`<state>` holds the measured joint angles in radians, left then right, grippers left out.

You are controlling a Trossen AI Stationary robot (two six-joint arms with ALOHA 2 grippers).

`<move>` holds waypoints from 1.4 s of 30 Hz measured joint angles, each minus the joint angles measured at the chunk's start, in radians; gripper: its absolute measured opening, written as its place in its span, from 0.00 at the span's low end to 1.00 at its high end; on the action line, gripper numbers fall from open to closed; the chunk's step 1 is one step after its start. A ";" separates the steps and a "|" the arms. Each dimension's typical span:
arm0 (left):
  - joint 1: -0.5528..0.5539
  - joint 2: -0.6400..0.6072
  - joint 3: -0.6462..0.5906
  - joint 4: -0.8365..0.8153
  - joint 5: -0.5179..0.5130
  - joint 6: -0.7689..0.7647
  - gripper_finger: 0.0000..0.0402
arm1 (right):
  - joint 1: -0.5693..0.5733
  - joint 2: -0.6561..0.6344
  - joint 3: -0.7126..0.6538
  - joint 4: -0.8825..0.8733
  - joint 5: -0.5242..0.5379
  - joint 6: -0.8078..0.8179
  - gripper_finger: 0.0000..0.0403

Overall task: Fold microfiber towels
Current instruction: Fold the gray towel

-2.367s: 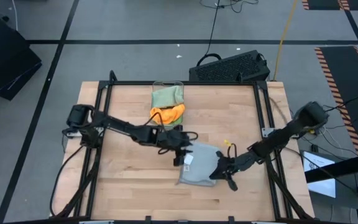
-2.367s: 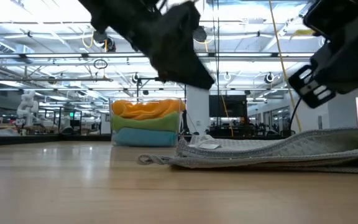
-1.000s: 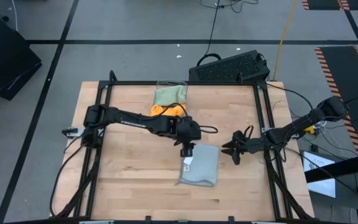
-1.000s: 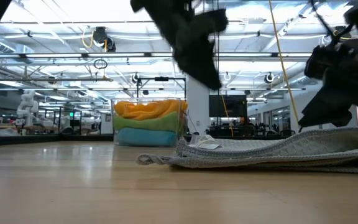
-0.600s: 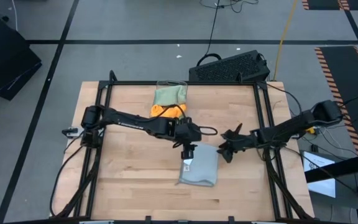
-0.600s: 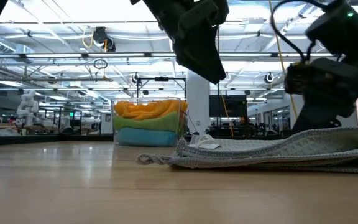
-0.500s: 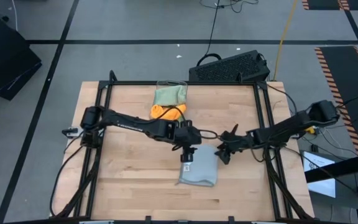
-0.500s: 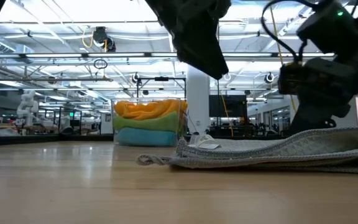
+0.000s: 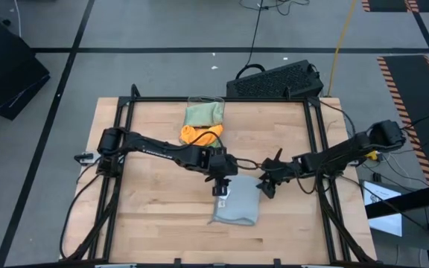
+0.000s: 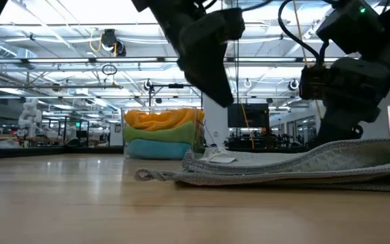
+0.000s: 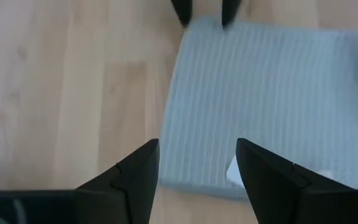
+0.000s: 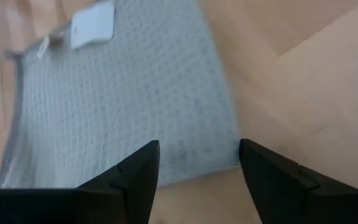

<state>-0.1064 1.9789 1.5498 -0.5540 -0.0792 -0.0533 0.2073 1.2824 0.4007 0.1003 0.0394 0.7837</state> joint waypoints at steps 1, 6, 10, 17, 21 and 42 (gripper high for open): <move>-0.001 0.000 -0.005 -0.006 0.000 -0.003 0.54 | -0.010 -0.025 0.000 -0.025 0.005 -0.001 0.54; -0.013 0.005 -0.007 0.006 0.004 -0.005 0.54 | -0.069 -0.080 0.000 -0.081 0.009 -0.041 0.59; -0.001 0.016 -0.007 0.006 0.028 -0.001 0.54 | -0.091 -0.042 0.001 -0.067 -0.025 -0.072 0.62; 0.029 0.051 -0.007 0.038 0.083 0.003 0.54 | -0.096 0.081 0.006 0.040 -0.117 -0.106 0.58; 0.045 0.069 -0.005 0.038 0.140 0.014 0.54 | -0.095 0.105 0.005 0.079 -0.152 -0.119 0.47; 0.155 0.138 -0.006 0.075 0.318 0.107 0.54 | -0.073 0.100 0.002 0.060 -0.162 -0.300 0.03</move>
<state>0.0481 2.1170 1.5436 -0.4791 0.2388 0.0532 0.1341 1.3827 0.4026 0.1604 -0.1222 0.4840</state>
